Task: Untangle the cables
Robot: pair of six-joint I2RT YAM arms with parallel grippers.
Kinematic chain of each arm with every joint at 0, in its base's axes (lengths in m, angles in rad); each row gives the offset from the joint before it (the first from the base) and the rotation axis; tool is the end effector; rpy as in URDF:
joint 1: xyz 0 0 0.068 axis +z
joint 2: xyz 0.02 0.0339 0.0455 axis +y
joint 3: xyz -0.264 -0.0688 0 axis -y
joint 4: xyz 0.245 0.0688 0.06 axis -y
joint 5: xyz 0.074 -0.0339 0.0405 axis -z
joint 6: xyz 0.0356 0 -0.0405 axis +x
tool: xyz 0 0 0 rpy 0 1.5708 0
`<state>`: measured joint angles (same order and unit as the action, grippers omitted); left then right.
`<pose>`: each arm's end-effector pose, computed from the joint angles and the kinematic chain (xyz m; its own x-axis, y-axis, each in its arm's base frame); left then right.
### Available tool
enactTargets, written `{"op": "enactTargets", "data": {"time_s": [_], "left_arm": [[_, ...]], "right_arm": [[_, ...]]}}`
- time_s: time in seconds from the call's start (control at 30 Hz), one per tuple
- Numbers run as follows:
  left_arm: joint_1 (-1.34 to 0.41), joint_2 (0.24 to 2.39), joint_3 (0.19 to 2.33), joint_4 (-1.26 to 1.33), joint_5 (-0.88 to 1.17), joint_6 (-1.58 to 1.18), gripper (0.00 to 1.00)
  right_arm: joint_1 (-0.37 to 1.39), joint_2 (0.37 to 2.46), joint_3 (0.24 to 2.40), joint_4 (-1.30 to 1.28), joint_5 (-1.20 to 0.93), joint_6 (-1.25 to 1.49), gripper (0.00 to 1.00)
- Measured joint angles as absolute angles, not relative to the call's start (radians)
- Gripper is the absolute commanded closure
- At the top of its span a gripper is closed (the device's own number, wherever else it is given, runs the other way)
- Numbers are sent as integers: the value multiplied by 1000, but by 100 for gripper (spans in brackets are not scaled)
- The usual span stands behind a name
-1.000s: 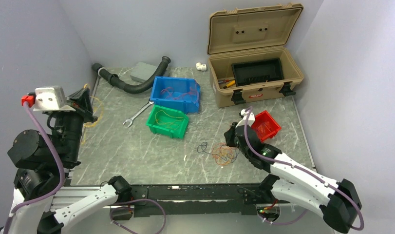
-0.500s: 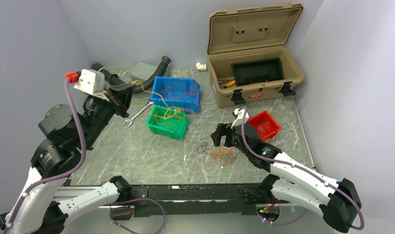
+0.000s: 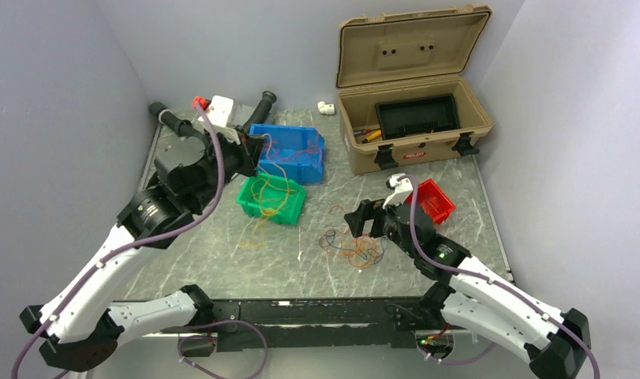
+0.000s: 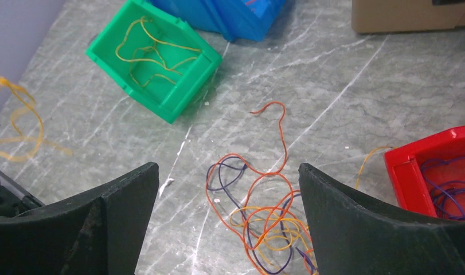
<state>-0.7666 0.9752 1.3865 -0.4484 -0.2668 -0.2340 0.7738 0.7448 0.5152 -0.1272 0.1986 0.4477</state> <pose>0.1367 -0.1186 0.4810 -0.1371 -0.1784 -0.9743 0.4601 0.8596 -0.2222 0.1338 0.1209 0.2571 -0.4645 0.1394 -0.8745 -0.3903 0.8542 0.3435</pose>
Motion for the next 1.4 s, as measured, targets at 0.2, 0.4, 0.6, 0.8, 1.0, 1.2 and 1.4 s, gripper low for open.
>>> {"op": "enactTargets", "data": {"time_s": [0.2, 0.4, 0.6, 0.8, 1.0, 1.2, 1.4], "left_arm": [[-764, 1021, 1386, -448, -325, -231, 100], [-733, 1069, 1413, -451, -337, -234, 100], [-662, 1159, 1470, -478, -336, -260, 100], [-567, 1184, 1439, -501, -303, -296, 100], [-521, 1184, 1374, -516, -275, -315, 100], [-501, 1184, 1341, -530, -258, -317, 100], [-495, 1212, 1312, -544, -247, -320, 100]], "right_arm": [[774, 694, 515, -130, 196, 445, 6], [774, 690, 515, -135, 196, 445, 6], [774, 690, 515, -135, 196, 445, 6], [774, 688, 515, -136, 196, 445, 6], [774, 695, 515, -136, 196, 445, 6], [774, 722, 516, -136, 194, 444, 6], [774, 728, 517, -136, 184, 444, 6]]}}
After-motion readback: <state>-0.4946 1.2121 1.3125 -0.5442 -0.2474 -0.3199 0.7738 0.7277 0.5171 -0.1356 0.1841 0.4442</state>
